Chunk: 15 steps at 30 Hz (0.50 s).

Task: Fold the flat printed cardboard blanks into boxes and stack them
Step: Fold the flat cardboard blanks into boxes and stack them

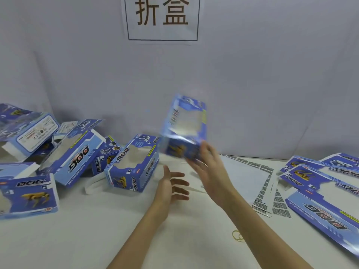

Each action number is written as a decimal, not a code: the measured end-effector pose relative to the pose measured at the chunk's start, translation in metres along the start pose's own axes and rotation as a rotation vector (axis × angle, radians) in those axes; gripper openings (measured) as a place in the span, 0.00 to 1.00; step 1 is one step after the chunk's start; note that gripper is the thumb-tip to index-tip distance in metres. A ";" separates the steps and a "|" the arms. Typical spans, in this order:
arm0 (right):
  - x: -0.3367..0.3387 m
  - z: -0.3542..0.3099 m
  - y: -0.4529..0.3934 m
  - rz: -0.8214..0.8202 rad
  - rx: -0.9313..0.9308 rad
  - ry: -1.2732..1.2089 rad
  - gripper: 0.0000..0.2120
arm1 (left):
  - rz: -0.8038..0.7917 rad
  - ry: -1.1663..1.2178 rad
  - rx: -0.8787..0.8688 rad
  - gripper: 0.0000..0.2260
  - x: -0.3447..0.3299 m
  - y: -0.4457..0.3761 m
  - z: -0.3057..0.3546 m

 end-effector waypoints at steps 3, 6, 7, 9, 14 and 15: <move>-0.042 -0.015 -0.006 -0.186 -0.080 0.103 0.31 | -0.036 -0.065 0.010 0.35 0.003 -0.003 -0.003; -0.031 -0.020 -0.001 -0.173 -0.030 0.397 0.20 | -0.043 -0.095 -0.003 0.34 0.005 -0.007 -0.006; -0.014 -0.020 0.001 -0.101 0.027 0.557 0.17 | -0.044 -0.102 -0.008 0.33 0.006 -0.008 -0.006; 0.031 -0.018 0.008 0.111 0.088 0.857 0.16 | -0.059 -0.128 -0.011 0.32 0.002 -0.009 -0.009; 0.162 -0.017 0.008 0.646 0.032 1.511 0.32 | -0.115 -0.157 -0.036 0.30 -0.004 -0.008 -0.010; 0.188 -0.022 0.010 0.787 -0.040 1.621 0.36 | -0.126 -0.160 -0.042 0.30 -0.006 -0.007 -0.011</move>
Point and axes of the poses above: each hand's wrist, its own y-axis away from the middle knuckle, its own x-axis out of the back of the hand, z = x × y, the point moved 5 cm from there along -y, towards the middle knuckle, and after that the axes turned 11 degrees about -x, right-handed, at the moved point
